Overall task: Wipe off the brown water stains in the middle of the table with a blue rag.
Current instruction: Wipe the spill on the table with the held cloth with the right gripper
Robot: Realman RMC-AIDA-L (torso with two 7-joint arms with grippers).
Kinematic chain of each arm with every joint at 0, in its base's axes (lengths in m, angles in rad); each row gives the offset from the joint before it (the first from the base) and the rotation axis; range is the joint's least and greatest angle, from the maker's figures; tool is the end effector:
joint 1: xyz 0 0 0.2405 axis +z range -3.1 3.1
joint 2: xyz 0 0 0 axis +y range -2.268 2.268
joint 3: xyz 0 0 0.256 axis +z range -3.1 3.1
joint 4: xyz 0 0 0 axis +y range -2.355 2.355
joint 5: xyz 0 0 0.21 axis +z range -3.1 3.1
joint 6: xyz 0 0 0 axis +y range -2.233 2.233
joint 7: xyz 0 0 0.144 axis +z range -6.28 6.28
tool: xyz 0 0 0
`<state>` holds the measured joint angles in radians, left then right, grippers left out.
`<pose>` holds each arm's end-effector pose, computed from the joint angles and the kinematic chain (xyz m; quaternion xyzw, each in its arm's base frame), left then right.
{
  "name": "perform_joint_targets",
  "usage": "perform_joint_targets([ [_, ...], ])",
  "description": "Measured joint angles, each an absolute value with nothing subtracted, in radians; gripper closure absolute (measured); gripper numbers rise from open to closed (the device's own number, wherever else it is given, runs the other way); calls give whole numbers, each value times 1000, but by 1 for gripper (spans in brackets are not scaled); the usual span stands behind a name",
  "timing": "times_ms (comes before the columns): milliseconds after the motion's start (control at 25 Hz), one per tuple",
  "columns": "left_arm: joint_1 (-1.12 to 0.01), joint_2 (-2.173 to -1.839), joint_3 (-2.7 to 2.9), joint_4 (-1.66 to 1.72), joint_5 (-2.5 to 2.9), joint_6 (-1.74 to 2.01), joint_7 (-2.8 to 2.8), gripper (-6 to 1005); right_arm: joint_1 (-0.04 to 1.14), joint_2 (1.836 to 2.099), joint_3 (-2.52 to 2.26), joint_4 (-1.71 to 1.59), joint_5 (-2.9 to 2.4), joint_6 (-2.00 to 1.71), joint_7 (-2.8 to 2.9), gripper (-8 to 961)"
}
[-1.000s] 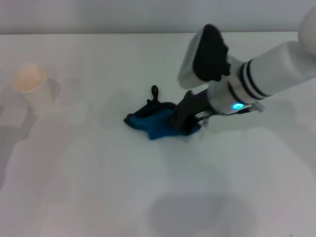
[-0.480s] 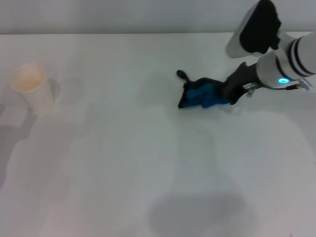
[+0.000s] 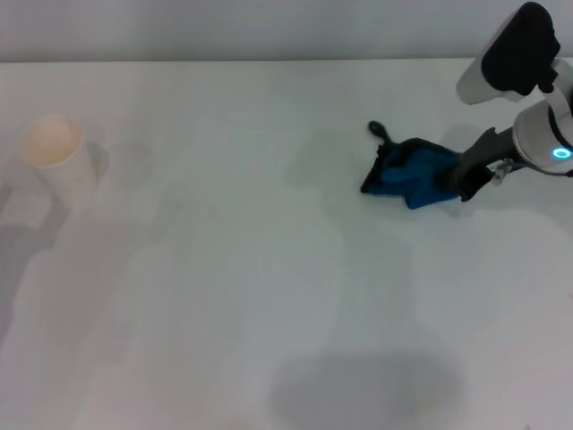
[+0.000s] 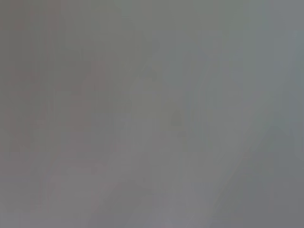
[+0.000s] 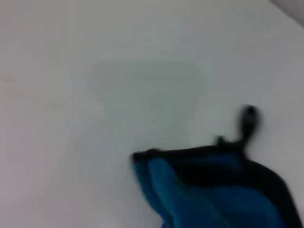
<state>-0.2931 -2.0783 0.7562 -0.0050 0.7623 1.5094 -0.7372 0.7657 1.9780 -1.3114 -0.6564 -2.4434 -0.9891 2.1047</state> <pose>-0.3596 0.2577 0.0153 -0.6095 -0.3487 -0.4752 0.5302 0.2615 0.4176 -0.0182 -0.9259 0.2545 -0.1552 0.2320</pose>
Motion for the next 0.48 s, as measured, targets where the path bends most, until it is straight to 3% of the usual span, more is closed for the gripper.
perform_joint_targets([
  [240, -298, -2077, 756, -3, 764, 1510, -738, 109, 749, 2012, -1246, -748, -2435, -1187, 2122, 871],
  [480, -297, -2077, 756, 1, 764, 1510, -738, 108, 761, 2021, -1320, -749, -2420, -1202, 2207, 868],
])
